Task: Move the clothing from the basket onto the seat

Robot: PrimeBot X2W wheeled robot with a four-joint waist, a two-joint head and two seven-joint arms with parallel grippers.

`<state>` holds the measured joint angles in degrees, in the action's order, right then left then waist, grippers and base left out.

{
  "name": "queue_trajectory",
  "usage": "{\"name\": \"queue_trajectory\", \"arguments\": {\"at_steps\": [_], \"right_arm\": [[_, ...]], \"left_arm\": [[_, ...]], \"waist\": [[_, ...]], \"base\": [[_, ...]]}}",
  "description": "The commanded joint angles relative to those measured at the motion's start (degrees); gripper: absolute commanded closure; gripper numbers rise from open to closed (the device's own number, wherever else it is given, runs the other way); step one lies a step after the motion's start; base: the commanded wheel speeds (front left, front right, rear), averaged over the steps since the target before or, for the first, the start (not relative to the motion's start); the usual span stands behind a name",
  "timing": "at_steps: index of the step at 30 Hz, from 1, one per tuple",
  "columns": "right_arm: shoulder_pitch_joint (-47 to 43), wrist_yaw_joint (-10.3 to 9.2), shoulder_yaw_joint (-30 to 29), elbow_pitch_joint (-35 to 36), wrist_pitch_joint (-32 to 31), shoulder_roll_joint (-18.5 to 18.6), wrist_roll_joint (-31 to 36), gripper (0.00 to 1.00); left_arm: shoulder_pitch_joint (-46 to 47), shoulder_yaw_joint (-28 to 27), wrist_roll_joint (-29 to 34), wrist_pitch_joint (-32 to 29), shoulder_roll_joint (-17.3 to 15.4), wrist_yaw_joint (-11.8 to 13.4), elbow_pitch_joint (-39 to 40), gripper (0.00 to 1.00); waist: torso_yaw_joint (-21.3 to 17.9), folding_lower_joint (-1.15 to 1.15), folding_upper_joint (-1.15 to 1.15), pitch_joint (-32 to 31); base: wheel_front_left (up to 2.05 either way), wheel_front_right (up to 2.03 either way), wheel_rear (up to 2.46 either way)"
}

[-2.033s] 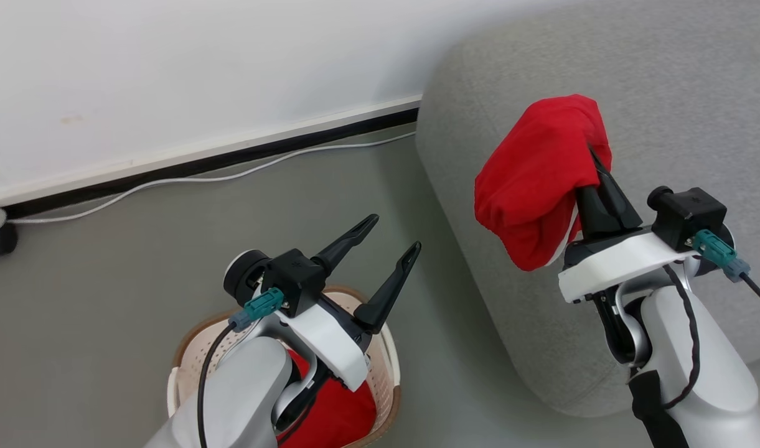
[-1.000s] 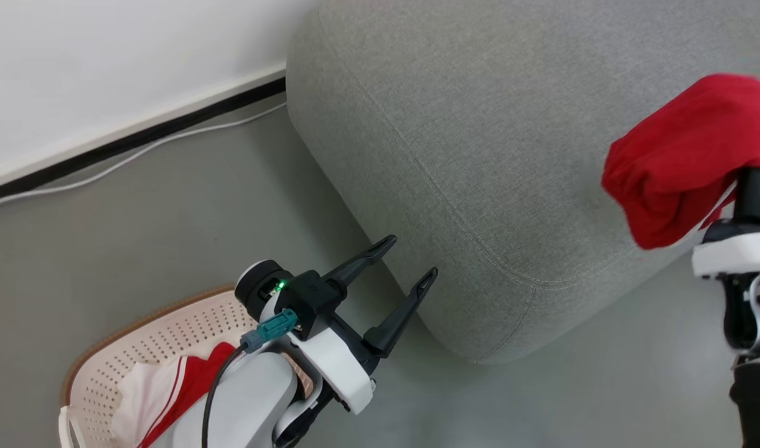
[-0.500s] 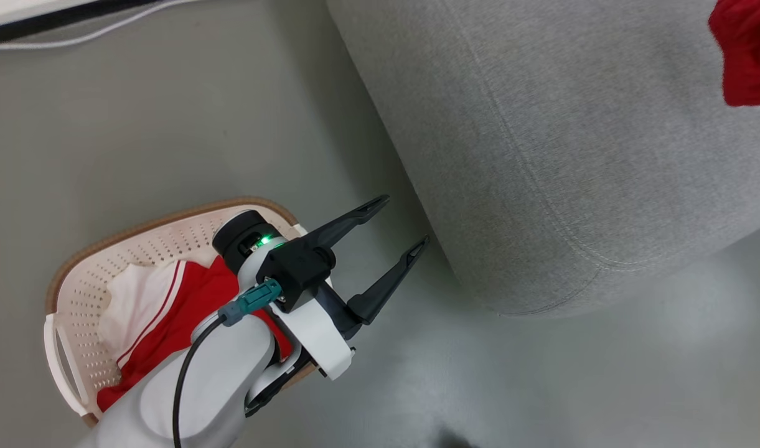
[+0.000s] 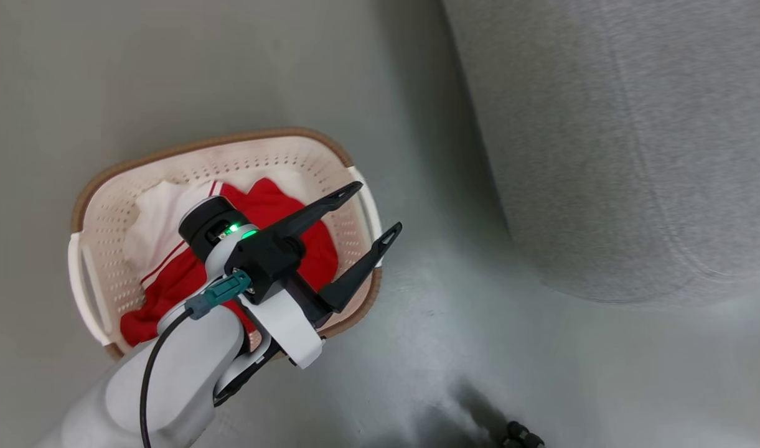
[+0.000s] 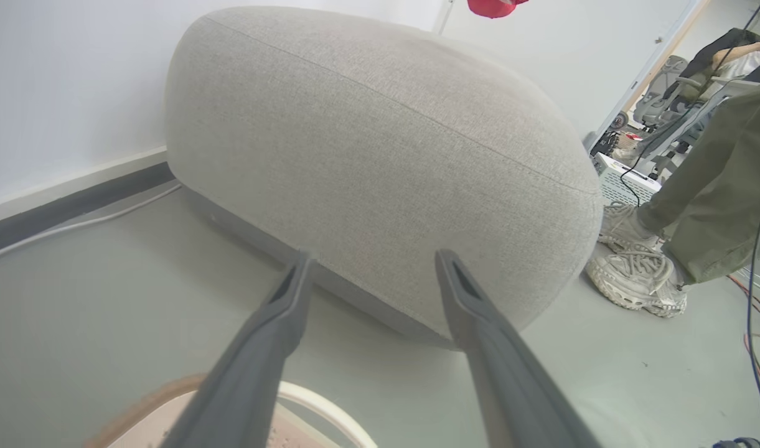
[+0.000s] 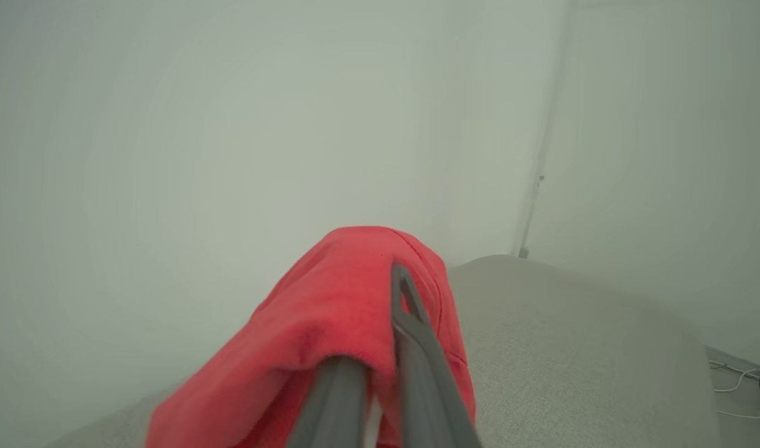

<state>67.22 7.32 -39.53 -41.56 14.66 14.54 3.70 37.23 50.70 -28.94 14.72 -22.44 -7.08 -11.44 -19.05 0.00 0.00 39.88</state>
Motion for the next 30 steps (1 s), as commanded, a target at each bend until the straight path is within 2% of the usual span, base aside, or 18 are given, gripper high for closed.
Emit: {"name": "queue_trajectory", "arguments": {"at_steps": [1,4,6,9,12,19,20,21,22,30], "right_arm": [[2.0,0.17,-2.1,2.0,0.3,1.9,1.8,1.00],[4.6,0.17,-7.3,4.3,0.3,1.4,4.7,1.00],[3.6,0.17,-10.0,3.7,0.3,3.7,2.2,1.00],[7.5,0.17,-13.4,3.3,0.3,0.1,6.2,1.00],[9.1,0.17,-17.1,0.2,0.3,-1.3,8.4,1.00],[6.9,0.17,-17.8,-7.8,0.3,-2.9,10.8,1.00],[6.3,0.17,-17.6,-8.8,0.3,-3.1,10.6,0.84],[5.9,0.17,-17.5,-9.1,0.3,-3.1,10.2,0.49],[5.0,0.17,-16.6,-9.7,0.3,-3.2,10.1,0.00],[-1.9,0.17,-7.2,-11.5,0.3,-2.7,5.9,0.00]], "left_arm": [[1.4,-1.8,-0.6,0.3,-0.8,-0.4,1.9,0.00],[1.3,-1.9,-0.6,0.3,-1.1,-0.4,2.1,0.00],[2.2,-1.2,-0.6,0.3,-1.0,-0.4,2.4,0.00],[1.5,-1.4,-1.0,0.3,-1.1,-0.4,1.9,0.00],[1.3,-1.4,-0.9,0.3,-1.1,-0.4,1.9,0.00],[1.2,-2.1,-0.9,0.3,-1.5,-0.4,2.0,0.00],[1.2,-2.1,-1.0,0.3,-1.4,-0.4,2.0,0.00],[1.2,-2.2,-0.9,0.3,-1.2,-0.4,2.0,0.00],[1.3,-2.3,-0.9,0.3,-1.0,-0.4,2.1,0.00],[1.7,-2.2,-1.1,0.3,1.0,-0.4,1.7,0.00]], "waist": [[2.1,0.00,0.00,2.0],[3.2,0.00,0.00,3.3],[4.7,0.00,0.00,5.2],[4.8,0.00,0.00,5.0],[5.4,0.00,0.00,5.8],[5.8,0.00,0.00,6.6],[6.0,0.00,0.00,6.5],[6.1,0.00,0.00,6.4],[6.2,0.00,0.00,6.2],[7.3,0.00,0.00,3.4]], "base": [[0.00,0.00,0.00],[0.00,0.00,0.00],[0.00,0.00,0.00],[0.00,0.00,0.00],[0.00,0.00,0.00],[0.00,0.00,0.00],[0.00,0.00,0.00],[0.00,0.00,0.00],[0.00,0.00,0.00],[0.00,0.00,0.00]]}}
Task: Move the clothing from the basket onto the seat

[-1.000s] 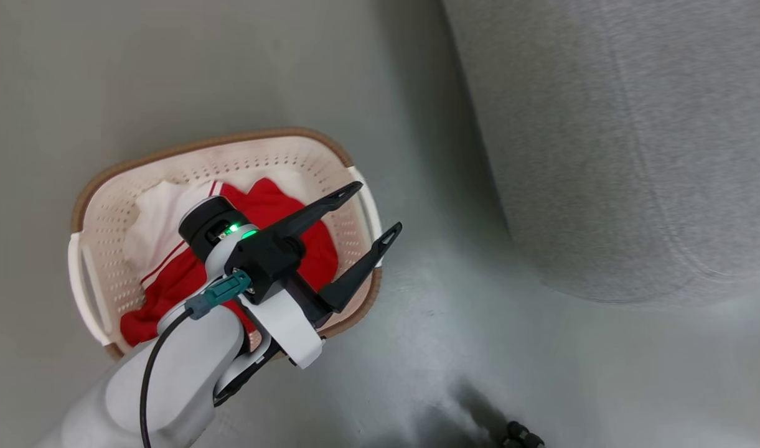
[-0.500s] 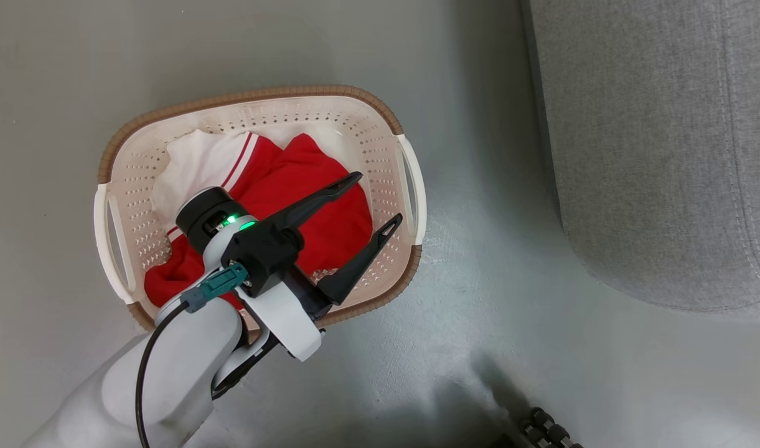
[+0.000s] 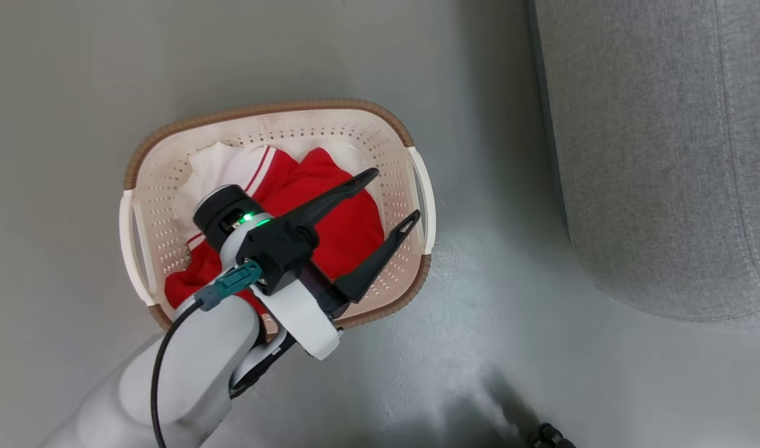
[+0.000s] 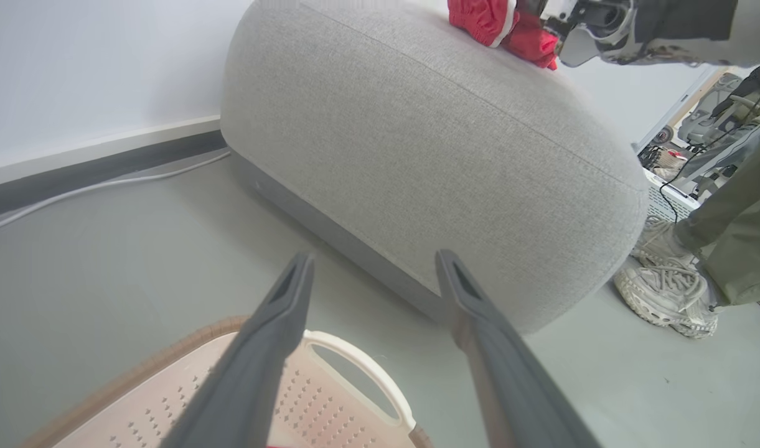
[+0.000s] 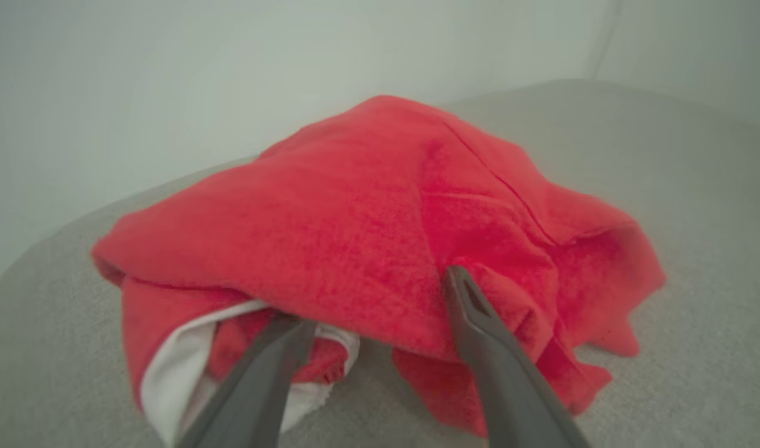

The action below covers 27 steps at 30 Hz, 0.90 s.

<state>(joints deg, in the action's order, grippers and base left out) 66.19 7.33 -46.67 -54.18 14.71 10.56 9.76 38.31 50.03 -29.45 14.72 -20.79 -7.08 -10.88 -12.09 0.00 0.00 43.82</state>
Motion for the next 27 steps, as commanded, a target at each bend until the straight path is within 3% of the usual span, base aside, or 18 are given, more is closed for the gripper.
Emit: {"name": "queue_trajectory", "arguments": {"at_steps": [1,14,27], "right_arm": [[-2.2,0.16,1.5,2.0,0.3,1.1,-1.4,0.00],[-20.7,0.16,22.1,12.5,0.3,-0.5,-13.0,0.00],[-25.5,0.16,39.6,17.7,0.3,-1.1,-18.1,0.00]], "left_arm": [[0.5,-1.6,-0.7,0.3,-0.3,-0.4,1.1,0.00],[-3.2,-5.1,-1.2,0.3,4.2,-0.4,-1.3,0.00],[-10.4,-14.6,-0.2,0.3,7.5,-0.4,-6.3,0.00]], "waist": [[0.5,0.00,0.00,-1.1],[3.8,0.00,0.00,-12.2],[8.6,0.00,0.00,-23.3]], "base": [[0.00,0.00,0.00],[0.00,0.00,0.00],[0.00,0.00,0.00]]}}
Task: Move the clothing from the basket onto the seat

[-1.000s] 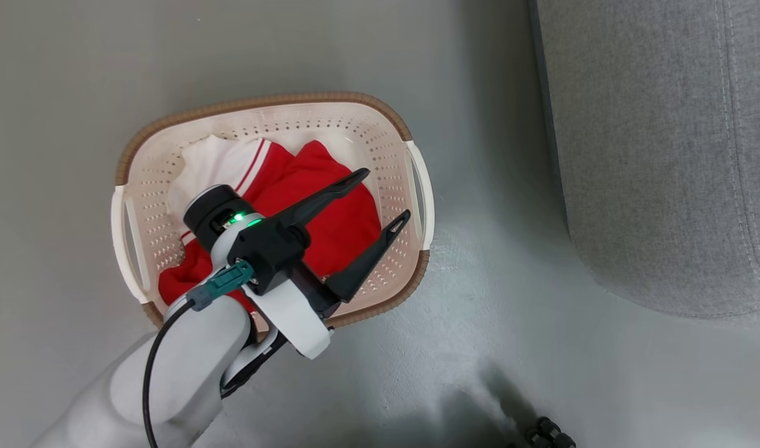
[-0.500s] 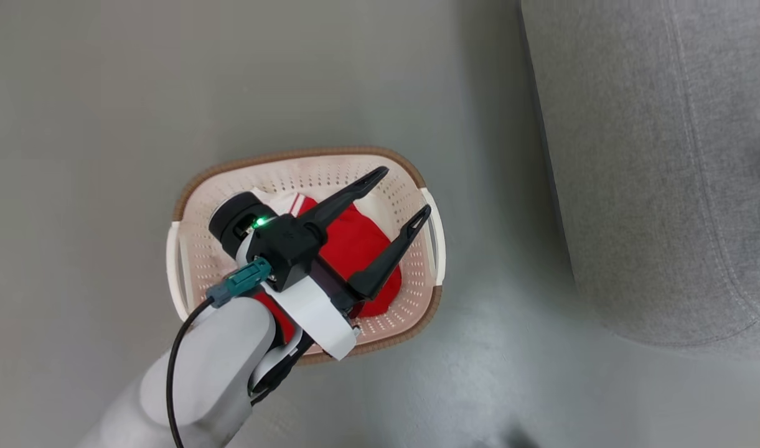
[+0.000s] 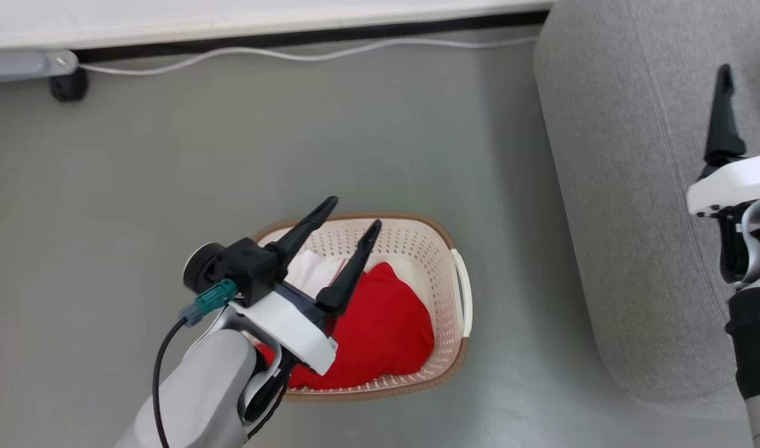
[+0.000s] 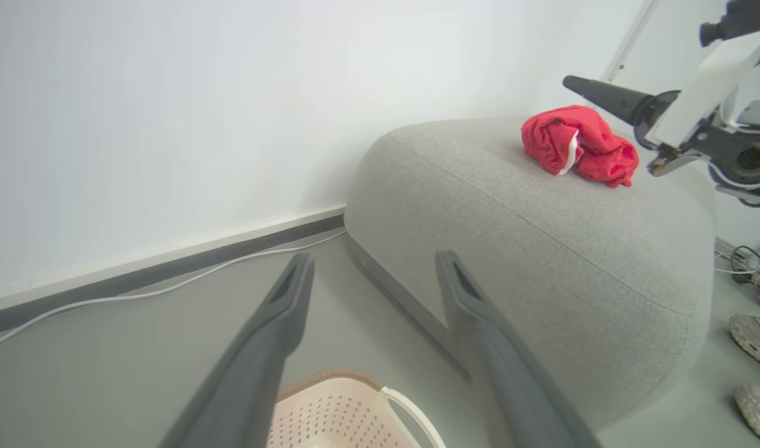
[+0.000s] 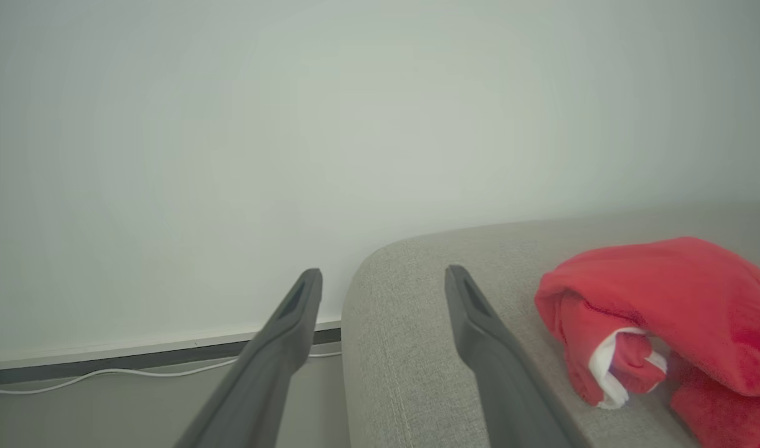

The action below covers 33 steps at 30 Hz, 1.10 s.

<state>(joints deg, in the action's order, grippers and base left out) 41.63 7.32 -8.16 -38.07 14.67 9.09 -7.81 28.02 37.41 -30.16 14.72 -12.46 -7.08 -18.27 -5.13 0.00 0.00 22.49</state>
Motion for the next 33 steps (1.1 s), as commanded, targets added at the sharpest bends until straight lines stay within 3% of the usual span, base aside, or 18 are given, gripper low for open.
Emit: {"name": "queue_trajectory", "arguments": {"at_steps": [1,16,24,33], "right_arm": [[-1.1,0.17,2.2,1.8,0.3,0.4,-0.8,0.00],[-7.0,0.17,16.3,4.4,0.3,-1.8,-5.6,0.00],[-13.8,0.17,18.7,8.0,0.3,-2.8,-7.5,0.00],[-22.7,0.17,17.3,10.7,0.3,-3.8,-6.7,0.00]], "left_arm": [[-0.7,-2.9,0.6,0.3,-0.6,-0.4,0.6,0.00],[-7.5,-20.3,4.8,0.3,2.6,-0.4,-5.5,0.00],[-12.1,-28.3,7.6,0.3,3.4,-0.4,-5.0,0.00],[-18.9,-35.2,11.6,0.3,5.5,-0.4,-4.1,0.00]], "waist": [[2.0,0.00,0.00,-2.7],[5.0,0.00,0.00,-11.8],[4.6,0.00,0.00,-15.7],[4.6,0.00,0.00,-20.1]], "base": [[0.00,0.00,0.00],[0.00,0.00,0.00],[0.00,0.00,0.00],[0.00,0.00,0.00]]}}
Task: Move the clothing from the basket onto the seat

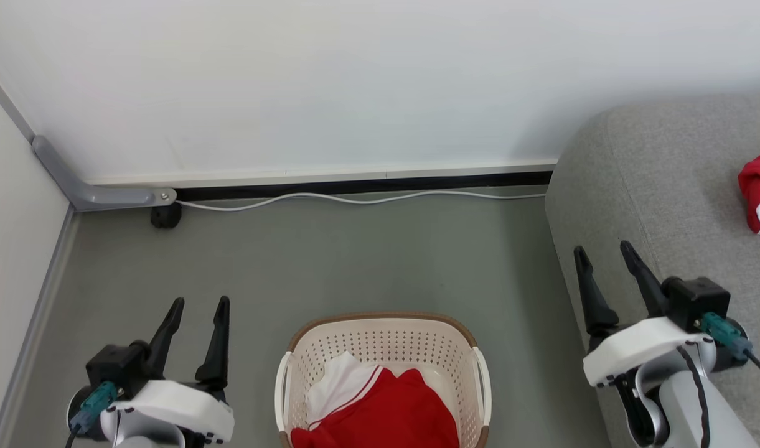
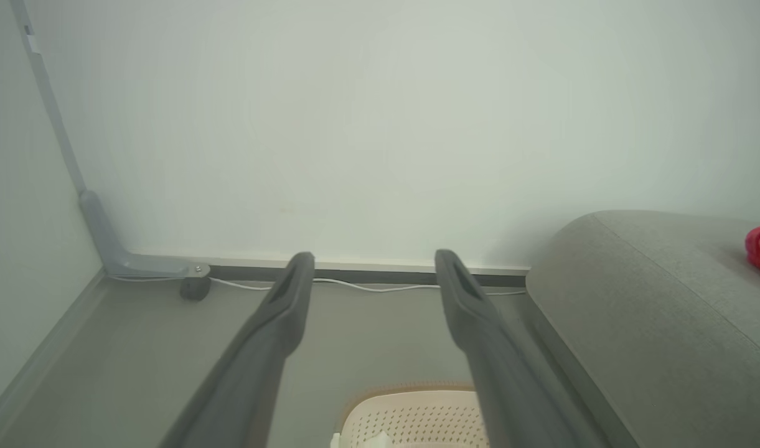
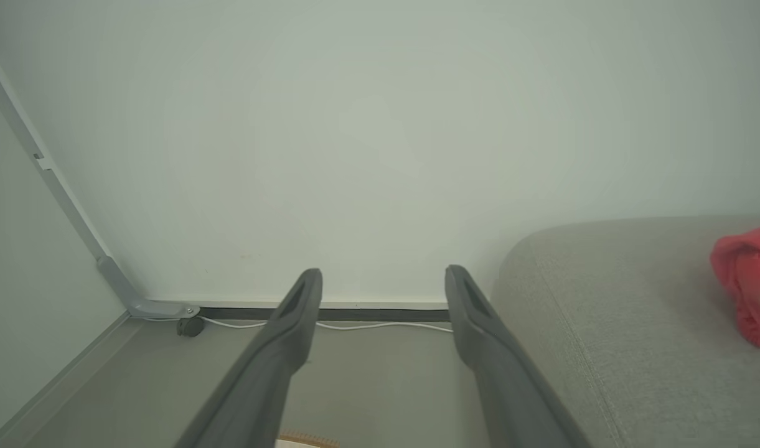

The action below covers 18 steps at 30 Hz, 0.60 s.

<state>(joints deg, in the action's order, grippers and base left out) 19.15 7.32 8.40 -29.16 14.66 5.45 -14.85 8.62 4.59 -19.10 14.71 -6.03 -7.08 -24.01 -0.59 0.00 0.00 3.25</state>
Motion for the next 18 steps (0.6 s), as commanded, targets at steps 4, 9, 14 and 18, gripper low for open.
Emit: {"name": "queue_trajectory", "arguments": {"at_steps": [4,9,14,18], "right_arm": [[-3.8,0.17,-1.3,2.7,0.3,-1.0,0.2,0.00],[-6.5,0.17,-2.0,3.7,0.3,-1.5,0.8,0.00],[-7.2,0.17,-2.3,4.2,0.3,-1.9,1.7,0.00],[-6.9,0.17,-2.3,4.4,0.3,-2.0,2.0,0.00]], "left_arm": [[-2.5,-4.4,1.7,0.3,0.0,-0.4,2.1,0.00],[-4.6,-5.5,2.9,0.3,0.6,-0.4,2.5,0.00],[-5.3,-6.2,3.6,0.3,1.1,-0.4,2.8,0.00],[-4.9,-4.6,3.0,0.3,1.5,-0.4,2.6,0.00]], "waist": [[0.1,0.00,0.00,-2.1],[-0.1,0.00,0.00,-2.3],[-0.3,0.00,0.00,-1.9],[-0.4,0.00,0.00,-1.4]], "base": [[0.00,0.00,0.00],[0.00,0.00,0.00],[0.00,0.00,0.00],[0.00,0.00,0.00]]}}
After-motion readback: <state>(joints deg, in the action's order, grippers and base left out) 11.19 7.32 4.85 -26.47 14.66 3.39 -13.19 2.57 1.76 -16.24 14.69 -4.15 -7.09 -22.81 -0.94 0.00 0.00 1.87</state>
